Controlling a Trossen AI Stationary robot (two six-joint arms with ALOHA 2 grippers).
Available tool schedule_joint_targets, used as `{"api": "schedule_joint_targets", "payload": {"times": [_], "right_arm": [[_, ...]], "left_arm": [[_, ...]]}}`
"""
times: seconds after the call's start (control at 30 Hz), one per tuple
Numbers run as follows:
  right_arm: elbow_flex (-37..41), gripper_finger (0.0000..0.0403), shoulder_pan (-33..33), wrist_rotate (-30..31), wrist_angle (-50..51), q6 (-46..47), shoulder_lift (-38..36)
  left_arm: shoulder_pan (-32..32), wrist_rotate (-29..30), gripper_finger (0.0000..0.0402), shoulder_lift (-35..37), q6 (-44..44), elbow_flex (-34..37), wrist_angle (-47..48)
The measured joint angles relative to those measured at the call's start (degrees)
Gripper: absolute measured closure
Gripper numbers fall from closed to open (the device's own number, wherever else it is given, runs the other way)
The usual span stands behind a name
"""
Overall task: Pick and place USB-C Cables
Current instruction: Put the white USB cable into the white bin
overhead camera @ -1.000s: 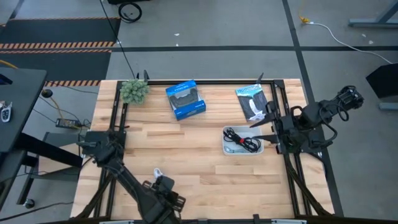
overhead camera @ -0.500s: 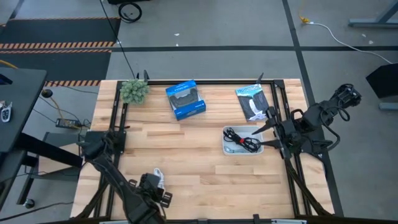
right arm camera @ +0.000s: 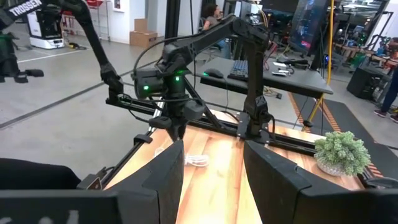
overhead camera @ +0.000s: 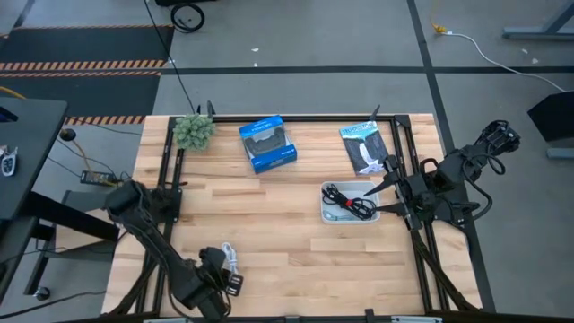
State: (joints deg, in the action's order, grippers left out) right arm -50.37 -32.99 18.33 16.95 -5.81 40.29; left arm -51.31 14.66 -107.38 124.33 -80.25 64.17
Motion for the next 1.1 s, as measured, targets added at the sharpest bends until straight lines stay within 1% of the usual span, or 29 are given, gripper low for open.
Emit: {"api": "schedule_joint_targets", "payload": {"times": [0.1, 0.2, 0.3, 0.47, 0.53, 0.6, 0.67, 0.77, 0.87, 0.97, 1.1], "right_arm": [[0.00, 0.0229, 0.00, 0.00, 0.00, 0.04, -0.01], [0.00, 0.0229, 0.00, 0.00, 0.00, 0.06, -0.01], [0.00, 0.0229, 0.00, 0.00, 0.54, 0.29, 0.15], [0.00, 0.0229, 0.00, 0.07, 1.00, 0.77, 0.95], [0.00, 0.0229, 0.00, 0.09, 1.25, 0.92, 1.01], [0.00, 0.0229, 0.00, 0.24, 1.14, 1.14, 1.03], [0.00, 0.0229, 0.00, 0.24, 1.26, 1.18, 1.03], [0.00, 0.0229, 0.00, 0.24, 1.29, 1.36, 1.01], [0.00, 0.0229, 0.00, 0.24, 1.36, 1.39, 1.01], [0.00, 0.0229, 0.00, 0.24, 1.61, 1.65, 1.01], [0.00, 0.0229, 0.00, 0.24, 2.47, 1.70, 1.01]], "left_arm": [[0.49, 0.12, 0.0279, 1.69, 0.02, 3.30, -7.79], [1.32, -0.11, 0.0271, 1.05, -0.10, 4.31, -9.02], [2.86, -0.87, 0.0238, -0.47, -1.08, 4.31, -9.34], [6.11, -0.94, 0.0167, -2.17, -5.49, 4.32, -9.19], [7.16, -0.63, 0.0143, -2.50, -8.00, 4.33, -10.50], [8.06, -0.61, 0.0127, -2.79, -9.37, 4.27, -11.02], [8.76, -1.19, 0.0123, -3.20, -9.38, 4.29, -10.50], [9.61, -3.01, 0.0131, -3.81, -9.81, 4.29, -10.40], [10.16, -4.29, 0.0155, -4.85, -12.20, 4.29, -10.70], [10.27, -4.65, 0.0190, -5.75, -13.95, 4.29, -10.70], [10.43, -4.92, 0.0247, -5.87, -15.79, 4.29, -10.84]]}}
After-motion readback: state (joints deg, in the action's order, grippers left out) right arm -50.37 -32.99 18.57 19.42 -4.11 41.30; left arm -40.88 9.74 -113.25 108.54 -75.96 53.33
